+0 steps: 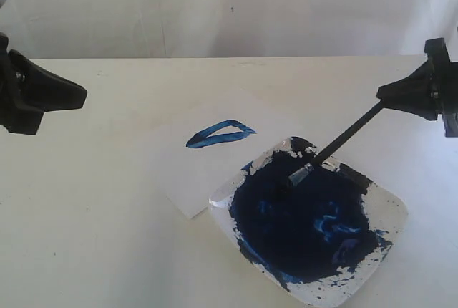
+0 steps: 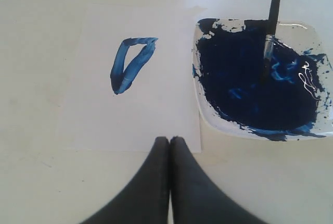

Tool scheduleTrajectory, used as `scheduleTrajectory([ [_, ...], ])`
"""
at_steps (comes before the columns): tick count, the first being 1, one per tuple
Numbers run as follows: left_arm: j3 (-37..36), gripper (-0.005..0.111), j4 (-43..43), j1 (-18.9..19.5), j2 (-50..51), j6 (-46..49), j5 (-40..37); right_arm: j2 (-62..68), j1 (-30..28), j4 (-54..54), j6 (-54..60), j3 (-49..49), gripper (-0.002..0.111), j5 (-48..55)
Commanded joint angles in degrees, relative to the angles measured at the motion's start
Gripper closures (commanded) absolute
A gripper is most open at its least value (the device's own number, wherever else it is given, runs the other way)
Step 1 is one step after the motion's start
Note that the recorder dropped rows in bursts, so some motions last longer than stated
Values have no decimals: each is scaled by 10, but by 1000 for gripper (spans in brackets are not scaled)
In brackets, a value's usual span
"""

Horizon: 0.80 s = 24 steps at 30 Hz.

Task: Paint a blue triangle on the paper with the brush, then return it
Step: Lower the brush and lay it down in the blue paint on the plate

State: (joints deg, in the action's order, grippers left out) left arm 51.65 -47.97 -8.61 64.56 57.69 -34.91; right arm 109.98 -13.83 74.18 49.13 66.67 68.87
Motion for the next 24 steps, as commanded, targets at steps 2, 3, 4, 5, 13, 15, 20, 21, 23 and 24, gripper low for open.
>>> scheduleTrajectory([
  [2, -3, 107, -8, 0, -5, -2, -4, 55, -11, 18, 21, -1, 108, 11],
  [3, -3, 107, -8, 0, -5, -2, -3, 62, -11, 20, 21, -1, 108, 11],
  [4, -3, 107, -8, 0, -5, -2, -3, 68, -11, 23, 21, -1, 108, 11],
  [5, -3, 107, -8, 0, -5, -2, -3, 73, -11, 26, 21, -1, 108, 11],
  [13, -3, 107, -8, 0, -5, -2, -3, 107, -11, 31, 21, -1, 108, 11],
  [15, -3, 107, -8, 0, -5, -2, -3, 115, -11, 30, 21, -1, 108, 11],
  [20, -3, 107, -8, 0, -5, -2, -3, 128, -11, 26, 20, -1, 108, 11],
  [21, -3, 107, -8, 0, -5, -2, -3, 129, -11, 24, 19, -1, 108, 11],
  [23, -3, 107, -8, 0, -5, -2, -3, 135, -11, 23, 18, -1, 108, 11],
  [24, -3, 107, -8, 0, -5, -2, -3, 138, -11, 22, 18, -1, 108, 11],
])
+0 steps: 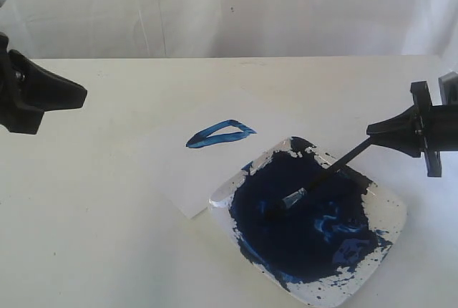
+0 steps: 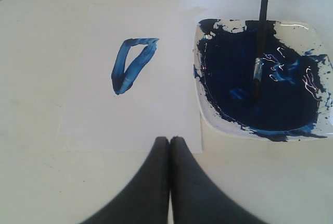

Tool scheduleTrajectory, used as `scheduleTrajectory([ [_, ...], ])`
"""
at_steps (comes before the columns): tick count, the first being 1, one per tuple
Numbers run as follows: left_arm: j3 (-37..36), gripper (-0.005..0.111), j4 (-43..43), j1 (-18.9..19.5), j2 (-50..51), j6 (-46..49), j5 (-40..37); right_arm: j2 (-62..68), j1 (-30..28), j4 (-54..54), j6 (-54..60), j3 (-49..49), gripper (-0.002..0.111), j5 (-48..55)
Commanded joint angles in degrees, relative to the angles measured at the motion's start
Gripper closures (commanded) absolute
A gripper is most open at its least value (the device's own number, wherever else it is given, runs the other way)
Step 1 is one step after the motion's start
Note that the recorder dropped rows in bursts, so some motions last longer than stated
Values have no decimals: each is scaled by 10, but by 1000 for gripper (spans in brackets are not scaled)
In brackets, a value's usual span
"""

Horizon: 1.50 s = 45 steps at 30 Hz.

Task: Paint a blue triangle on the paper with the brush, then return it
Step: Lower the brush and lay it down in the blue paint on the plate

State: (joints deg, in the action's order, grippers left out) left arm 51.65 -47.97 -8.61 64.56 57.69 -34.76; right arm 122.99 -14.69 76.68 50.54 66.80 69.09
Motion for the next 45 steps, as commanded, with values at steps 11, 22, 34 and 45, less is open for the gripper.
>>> scheduleTrajectory([
  [11, -3, 107, -8, 0, -5, -2, -4, 25, -2, -3, 3, -3, 108, 9],
  [22, -3, 107, -8, 0, -5, -2, -4, 25, -2, -3, 3, -3, 107, 6],
  [34, -3, 107, -8, 0, -5, -2, -4, 25, -2, -3, 3, -3, 62, 4],
  [45, -3, 107, -8, 0, -5, -2, -4, 25, -3, -5, -22, -1, 58, 9],
])
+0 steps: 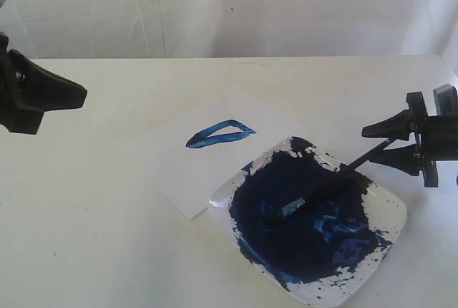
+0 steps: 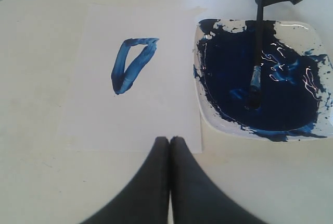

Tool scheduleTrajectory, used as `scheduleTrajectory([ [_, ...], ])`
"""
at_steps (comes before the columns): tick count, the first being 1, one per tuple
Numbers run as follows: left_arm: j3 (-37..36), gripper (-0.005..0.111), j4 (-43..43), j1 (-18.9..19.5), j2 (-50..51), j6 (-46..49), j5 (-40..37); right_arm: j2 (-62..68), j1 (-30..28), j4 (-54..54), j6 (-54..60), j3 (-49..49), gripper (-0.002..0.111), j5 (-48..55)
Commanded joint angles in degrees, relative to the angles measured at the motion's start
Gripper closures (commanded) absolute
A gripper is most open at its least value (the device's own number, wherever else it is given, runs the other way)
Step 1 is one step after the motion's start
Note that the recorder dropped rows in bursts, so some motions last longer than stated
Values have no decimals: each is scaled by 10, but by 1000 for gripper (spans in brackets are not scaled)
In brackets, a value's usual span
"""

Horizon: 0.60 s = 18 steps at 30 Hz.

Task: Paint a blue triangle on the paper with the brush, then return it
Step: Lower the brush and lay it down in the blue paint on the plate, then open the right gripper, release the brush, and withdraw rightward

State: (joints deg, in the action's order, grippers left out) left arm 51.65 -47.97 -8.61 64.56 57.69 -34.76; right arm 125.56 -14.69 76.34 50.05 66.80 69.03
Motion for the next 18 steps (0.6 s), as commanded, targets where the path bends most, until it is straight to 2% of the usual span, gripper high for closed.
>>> scheduleTrajectory([
  [1, -3, 107, -8, 0, -5, -2, -4, -1, -3, -3, -19, -1, 58, 9],
  [18, -3, 107, -9, 0, -5, -2, -4, -22, -38, -19, -63, 0, 60, 9],
])
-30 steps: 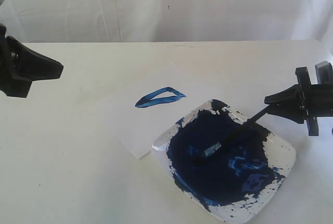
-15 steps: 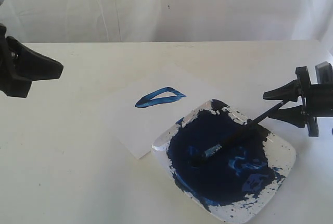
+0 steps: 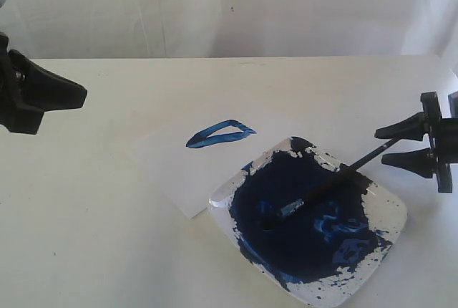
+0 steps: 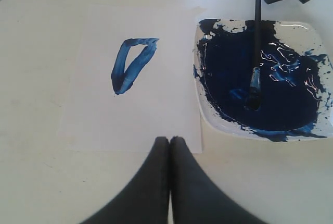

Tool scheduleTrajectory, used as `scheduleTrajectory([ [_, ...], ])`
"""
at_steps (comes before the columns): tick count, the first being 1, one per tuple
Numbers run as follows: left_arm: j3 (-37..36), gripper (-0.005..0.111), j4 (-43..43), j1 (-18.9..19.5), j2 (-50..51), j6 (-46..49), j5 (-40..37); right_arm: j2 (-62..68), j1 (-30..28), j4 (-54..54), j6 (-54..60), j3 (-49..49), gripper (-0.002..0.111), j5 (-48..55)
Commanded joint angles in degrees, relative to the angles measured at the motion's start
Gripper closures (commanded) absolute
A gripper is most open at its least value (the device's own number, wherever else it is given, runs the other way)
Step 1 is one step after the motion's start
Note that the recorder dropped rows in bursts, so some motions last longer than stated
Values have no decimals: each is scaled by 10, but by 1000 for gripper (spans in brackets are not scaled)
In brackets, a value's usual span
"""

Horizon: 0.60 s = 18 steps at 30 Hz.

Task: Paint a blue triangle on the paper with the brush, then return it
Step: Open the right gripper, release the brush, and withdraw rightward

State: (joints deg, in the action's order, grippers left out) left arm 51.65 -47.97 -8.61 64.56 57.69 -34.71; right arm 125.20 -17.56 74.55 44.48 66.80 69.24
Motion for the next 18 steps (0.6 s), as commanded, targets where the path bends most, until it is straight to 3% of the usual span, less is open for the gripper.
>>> scheduleTrajectory([
  [1, -3, 107, -9, 0, -5, -2, -5, -22, -10, -1, -10, 0, 60, 7],
  [7, -3, 107, -9, 0, -5, -2, -5, -51, -13, -1, 21, 0, 63, 7],
  [11, -3, 107, -9, 0, -5, -2, -5, -96, -13, -17, 97, -2, 80, 7],
  [15, -3, 107, -9, 0, -5, -2, -5, -142, -11, -10, 141, -2, 108, 7],
  [18, -3, 107, -9, 0, -5, -2, -5, -185, 1, -10, 157, -2, 108, 7],
])
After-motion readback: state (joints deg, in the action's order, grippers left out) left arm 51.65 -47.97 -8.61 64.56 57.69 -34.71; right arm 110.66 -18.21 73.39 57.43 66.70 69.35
